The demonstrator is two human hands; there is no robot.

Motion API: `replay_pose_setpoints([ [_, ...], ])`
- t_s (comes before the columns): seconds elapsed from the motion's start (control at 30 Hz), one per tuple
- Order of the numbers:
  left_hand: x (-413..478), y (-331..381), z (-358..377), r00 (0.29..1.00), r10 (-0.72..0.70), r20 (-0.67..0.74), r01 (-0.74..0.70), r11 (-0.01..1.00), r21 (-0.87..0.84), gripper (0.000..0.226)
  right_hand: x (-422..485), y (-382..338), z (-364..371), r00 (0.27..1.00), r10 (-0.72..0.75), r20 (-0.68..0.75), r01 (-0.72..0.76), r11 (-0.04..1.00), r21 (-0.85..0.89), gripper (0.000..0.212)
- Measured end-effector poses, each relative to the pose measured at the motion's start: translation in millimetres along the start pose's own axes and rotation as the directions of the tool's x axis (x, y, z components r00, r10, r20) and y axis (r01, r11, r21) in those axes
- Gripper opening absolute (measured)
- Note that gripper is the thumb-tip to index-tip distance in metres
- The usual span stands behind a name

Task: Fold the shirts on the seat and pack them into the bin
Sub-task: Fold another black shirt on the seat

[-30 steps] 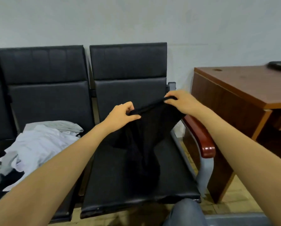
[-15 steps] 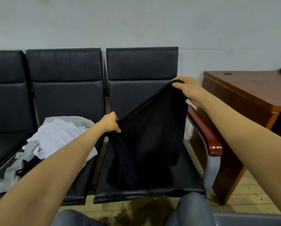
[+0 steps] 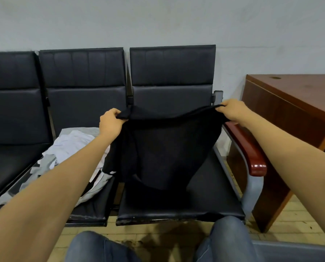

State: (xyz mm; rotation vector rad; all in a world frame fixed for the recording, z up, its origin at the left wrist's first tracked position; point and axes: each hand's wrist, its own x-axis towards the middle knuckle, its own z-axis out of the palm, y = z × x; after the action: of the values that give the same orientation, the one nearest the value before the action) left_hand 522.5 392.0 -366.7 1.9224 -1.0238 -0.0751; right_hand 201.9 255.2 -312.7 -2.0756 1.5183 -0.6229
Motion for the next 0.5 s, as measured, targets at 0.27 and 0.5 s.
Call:
replay_pose_setpoints([
  [0.27,-28,4,-3,0.818,0.071,0.571,-0.02,0.995,-0.095,0.016,0,-3,23,0.98,0.027,0.196,-0.186,0.46,0.868,0.016],
  [0.5,-42,22,20,0.787,0.1,0.609,0.221,0.876,-0.429,0.02,22,-32,14,0.98,0.003,-0.201,0.155,0.623,0.767,0.02],
])
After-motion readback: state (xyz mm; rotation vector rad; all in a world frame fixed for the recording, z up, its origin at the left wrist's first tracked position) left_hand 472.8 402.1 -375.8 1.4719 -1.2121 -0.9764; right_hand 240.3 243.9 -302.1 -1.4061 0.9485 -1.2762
